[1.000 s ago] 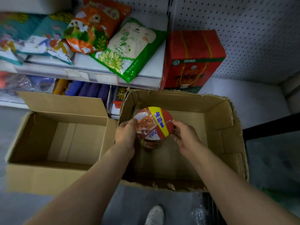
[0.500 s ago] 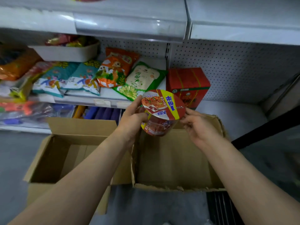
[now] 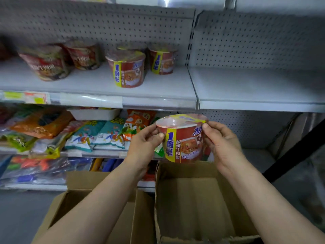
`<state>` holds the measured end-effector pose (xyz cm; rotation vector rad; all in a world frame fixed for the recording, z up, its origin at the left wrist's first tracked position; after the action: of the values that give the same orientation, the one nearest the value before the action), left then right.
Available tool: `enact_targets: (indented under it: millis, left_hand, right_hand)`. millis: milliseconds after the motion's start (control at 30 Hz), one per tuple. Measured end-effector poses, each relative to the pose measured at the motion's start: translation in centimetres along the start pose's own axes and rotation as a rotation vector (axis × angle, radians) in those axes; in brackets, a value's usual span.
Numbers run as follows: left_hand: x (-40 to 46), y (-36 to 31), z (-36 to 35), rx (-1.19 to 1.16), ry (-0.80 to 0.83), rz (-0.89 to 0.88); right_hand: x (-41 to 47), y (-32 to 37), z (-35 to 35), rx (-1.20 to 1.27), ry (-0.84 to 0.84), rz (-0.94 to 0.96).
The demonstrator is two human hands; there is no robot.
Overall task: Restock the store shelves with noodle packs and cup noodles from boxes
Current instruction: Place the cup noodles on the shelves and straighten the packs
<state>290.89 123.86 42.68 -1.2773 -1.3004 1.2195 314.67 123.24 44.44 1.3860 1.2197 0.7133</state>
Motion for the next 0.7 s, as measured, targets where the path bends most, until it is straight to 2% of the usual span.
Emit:
enact_targets:
  millis: [200, 400, 700]
  left_hand:
    - [0.1, -6.0, 0.3, -0.047, -0.055, -0.115]
    - [-0.5, -8.3, -0.6, -0.204, 0.009, -0.082]
    - [-0.2, -9.6, 0.5, -0.226, 0.017, -0.056]
  right_hand:
    - [-2.8, 4.9, -3.5, -0.021, 0.114, 0.091]
    - [-4.2, 7.1, -5.7, -0.126, 0.163, 0.168]
    - [-3.7, 9.8, -7.0, -0.106, 0.098, 0.27]
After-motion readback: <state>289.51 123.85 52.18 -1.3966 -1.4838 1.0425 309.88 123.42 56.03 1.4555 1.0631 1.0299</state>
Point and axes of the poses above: each hand's wrist, its own x-axis towards the middle knuckle, its own z-axis out of the back of the hand, y = z × x, the point moved 9 cm from there along x, towards the middle knuckle, and after that the axes turned 6 degrees about -z, right-handed, at the moved point
